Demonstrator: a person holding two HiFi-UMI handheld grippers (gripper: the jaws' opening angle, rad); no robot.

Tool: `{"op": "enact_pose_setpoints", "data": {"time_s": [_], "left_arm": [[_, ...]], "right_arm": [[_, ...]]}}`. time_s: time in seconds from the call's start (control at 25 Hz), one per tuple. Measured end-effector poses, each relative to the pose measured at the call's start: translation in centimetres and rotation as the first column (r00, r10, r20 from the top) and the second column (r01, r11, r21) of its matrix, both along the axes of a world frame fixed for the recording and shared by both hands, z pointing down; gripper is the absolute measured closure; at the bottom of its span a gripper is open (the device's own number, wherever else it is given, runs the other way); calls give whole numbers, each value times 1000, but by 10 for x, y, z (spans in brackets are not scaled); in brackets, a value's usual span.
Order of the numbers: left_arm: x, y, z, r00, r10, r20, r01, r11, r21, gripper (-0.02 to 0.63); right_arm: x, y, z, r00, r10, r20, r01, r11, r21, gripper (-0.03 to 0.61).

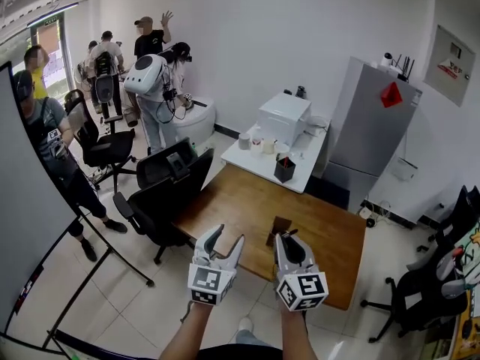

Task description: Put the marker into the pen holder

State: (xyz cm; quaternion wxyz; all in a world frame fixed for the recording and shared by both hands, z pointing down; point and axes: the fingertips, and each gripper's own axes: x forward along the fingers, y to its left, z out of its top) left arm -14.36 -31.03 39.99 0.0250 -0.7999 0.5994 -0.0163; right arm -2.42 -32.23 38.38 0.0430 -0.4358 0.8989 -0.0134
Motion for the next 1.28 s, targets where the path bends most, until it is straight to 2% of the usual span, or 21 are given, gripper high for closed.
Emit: {"op": "enact_pose_setpoints", "data": {"time_s": [0.16, 0.44, 0.6, 0.76, 0.96, 1.28], "left_arm": [[3, -50, -3, 1000, 0, 12, 0, 1000, 4, 393], [31, -130, -1, 999, 44, 20, -44, 999, -14, 399], [46, -159, 9, 997, 79, -4, -79, 997, -23, 398], [48, -186, 18, 994, 110, 9, -110, 993, -41, 399], [39, -230, 27, 984, 177, 21, -176, 983, -43, 398], [27, -287, 23, 953, 302, 24, -301, 953, -37, 399]], "right_arm": [[3, -50, -2, 1000, -2, 9, 2, 1000, -2, 532], [26, -125, 6, 1000, 24, 18, -24, 999, -37, 532], [41, -156, 19, 998, 55, 1, -55, 996, -63, 532], [50, -181, 32, 995, 99, -13, -99, 990, -98, 532], [42, -218, 39, 986, 163, -22, -164, 980, -109, 532], [21, -256, 41, 965, 260, -39, -263, 959, -104, 532]]}}
